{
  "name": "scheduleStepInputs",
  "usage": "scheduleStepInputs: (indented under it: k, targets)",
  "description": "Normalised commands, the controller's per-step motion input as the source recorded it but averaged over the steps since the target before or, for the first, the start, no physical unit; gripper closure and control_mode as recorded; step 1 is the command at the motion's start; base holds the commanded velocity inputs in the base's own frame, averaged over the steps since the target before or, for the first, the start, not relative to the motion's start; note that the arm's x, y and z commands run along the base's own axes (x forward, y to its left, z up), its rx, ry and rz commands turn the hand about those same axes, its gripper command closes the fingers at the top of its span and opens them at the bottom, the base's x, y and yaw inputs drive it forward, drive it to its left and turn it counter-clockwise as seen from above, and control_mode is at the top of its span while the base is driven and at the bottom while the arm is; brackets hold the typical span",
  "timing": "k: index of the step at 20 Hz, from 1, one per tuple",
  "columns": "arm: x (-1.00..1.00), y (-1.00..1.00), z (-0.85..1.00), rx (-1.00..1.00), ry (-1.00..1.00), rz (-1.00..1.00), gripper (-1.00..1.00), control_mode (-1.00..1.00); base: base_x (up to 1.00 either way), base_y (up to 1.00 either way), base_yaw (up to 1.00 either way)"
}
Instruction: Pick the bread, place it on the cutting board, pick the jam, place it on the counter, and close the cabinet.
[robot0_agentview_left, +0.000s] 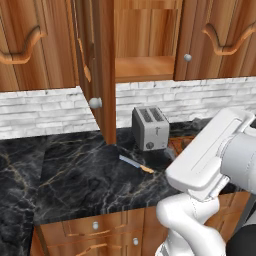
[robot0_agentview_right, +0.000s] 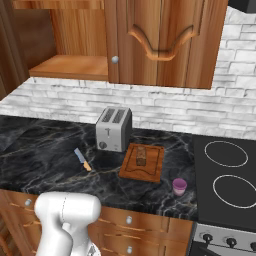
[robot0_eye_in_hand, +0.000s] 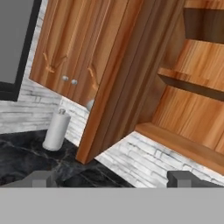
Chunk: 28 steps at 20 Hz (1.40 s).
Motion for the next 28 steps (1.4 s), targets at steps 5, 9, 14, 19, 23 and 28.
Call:
scheduleStepInputs:
  k: [5,9,14,19,23,28]
  targets:
    - [-0.01,0.18,-0.26,0.00,-0.04,0.00,-1.00,-1.00,0.00,0.00,0.00]
    - [0.00,0.29,-0.26,0.00,-0.04,0.00,-1.00,-1.00,0.00,0.00,0.00]
    - [0.00,0.23,-0.27,0.00,-0.07,0.00,-1.00,-1.00,0.00,0.00,0.00]
    - [0.00,0.18,-0.31,0.00,-0.11,0.00,-1.00,-1.00,0.00,0.00,0.00]
    - [0.00,0.15,-0.34,0.00,-0.15,0.00,-1.00,-1.00,0.00,0.00,0.00]
    - [0.05,0.12,-0.31,0.00,-0.17,0.00,-1.00,-1.00,0.00,0.00,0.00]
